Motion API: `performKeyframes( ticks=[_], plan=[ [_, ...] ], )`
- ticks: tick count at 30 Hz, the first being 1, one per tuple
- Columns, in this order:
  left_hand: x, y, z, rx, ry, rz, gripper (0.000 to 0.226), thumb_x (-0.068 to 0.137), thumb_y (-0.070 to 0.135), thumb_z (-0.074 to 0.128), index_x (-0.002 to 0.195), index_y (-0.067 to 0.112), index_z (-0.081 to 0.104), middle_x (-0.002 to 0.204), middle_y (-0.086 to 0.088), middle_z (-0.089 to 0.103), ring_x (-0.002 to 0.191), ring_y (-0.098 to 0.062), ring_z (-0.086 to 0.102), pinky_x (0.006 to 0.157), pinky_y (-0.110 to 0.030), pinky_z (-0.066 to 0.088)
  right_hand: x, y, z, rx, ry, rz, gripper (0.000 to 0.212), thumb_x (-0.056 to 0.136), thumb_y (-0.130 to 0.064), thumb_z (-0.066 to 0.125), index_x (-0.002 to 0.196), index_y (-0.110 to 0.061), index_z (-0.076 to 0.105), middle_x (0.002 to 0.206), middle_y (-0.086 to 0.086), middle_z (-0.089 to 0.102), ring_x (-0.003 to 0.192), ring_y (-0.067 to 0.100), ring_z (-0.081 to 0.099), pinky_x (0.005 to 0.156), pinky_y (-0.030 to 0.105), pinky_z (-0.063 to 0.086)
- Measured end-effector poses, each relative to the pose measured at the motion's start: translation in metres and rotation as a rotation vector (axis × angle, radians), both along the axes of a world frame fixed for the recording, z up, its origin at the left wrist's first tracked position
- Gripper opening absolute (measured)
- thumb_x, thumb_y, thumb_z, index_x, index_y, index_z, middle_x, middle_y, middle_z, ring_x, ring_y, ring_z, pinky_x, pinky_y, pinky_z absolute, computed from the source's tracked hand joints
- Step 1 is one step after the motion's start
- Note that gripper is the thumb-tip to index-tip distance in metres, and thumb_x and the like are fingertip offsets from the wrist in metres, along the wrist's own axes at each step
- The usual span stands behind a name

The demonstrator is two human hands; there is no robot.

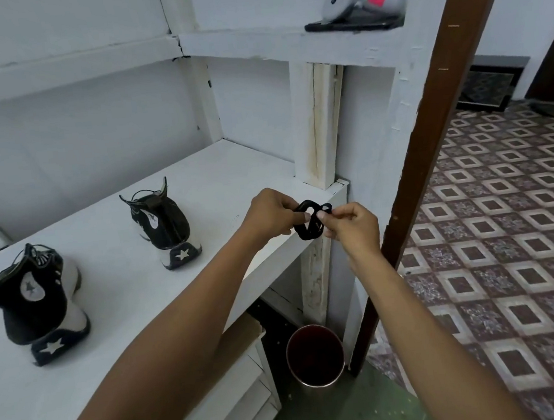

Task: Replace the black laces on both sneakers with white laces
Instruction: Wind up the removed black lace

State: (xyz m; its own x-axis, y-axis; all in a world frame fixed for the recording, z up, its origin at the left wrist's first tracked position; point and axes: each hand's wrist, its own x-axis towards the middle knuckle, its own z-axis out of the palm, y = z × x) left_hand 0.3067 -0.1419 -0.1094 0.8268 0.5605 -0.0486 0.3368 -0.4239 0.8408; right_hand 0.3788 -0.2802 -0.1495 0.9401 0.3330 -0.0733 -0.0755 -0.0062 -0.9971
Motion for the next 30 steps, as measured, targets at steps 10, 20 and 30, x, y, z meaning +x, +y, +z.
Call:
performKeyframes(
  ticks=[10,20,30],
  plan=[
    [0.007,0.002,-0.012,0.030,0.063,-0.067,0.011,0.083,0.016,0.079,0.085,0.008,0.072,0.082,-0.011,0.070,0.064,-0.016,0.062,0.053,-0.020,0.049,0.017,-0.004,-0.005,-0.165,-0.138,0.238,0.022,0.086,0.001,0.069,0.101,-0.014,0.073,0.081,-0.006,0.067,0.074,0.013,0.062,0.062,0.021,0.053],
    [0.014,-0.002,-0.023,0.200,0.367,-0.178,0.059,0.082,0.006,0.076,0.136,0.006,0.054,0.123,-0.012,0.063,0.064,-0.017,0.064,0.068,-0.030,0.059,0.024,-0.010,-0.019,-0.579,-0.353,0.265,0.041,0.085,0.007,0.053,0.120,-0.006,0.069,0.115,0.010,0.069,0.109,0.023,0.062,0.094,0.029,0.049],
    [-0.002,0.003,-0.002,0.222,0.259,-0.079,0.046,0.087,-0.005,0.058,0.132,0.005,0.059,0.125,-0.010,0.062,0.068,-0.019,0.063,0.053,-0.018,0.049,0.011,-0.008,-0.003,-0.508,-0.329,0.264,0.032,0.085,0.006,0.051,0.094,-0.012,0.076,0.099,0.003,0.072,0.098,0.016,0.064,0.085,0.026,0.052]
  ],
)
